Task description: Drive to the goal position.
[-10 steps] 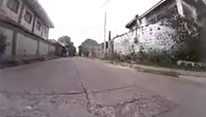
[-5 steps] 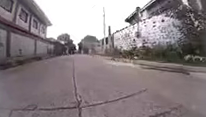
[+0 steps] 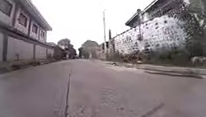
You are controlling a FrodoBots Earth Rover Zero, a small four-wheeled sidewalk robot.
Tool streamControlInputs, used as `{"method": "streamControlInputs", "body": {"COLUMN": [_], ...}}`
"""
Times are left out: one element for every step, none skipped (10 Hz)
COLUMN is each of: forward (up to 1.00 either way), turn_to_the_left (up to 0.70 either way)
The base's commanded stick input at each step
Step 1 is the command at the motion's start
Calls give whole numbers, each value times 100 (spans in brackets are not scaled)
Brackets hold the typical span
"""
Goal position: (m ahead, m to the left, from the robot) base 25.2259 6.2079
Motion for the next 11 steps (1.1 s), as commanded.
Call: {"method": "streamControlInputs", "body": {"forward": [100,100,100,100,100,100,100,100,100,100,100], "turn_to_the_left": [2,2,8,27,42,42,42,32,7,2,2]}}
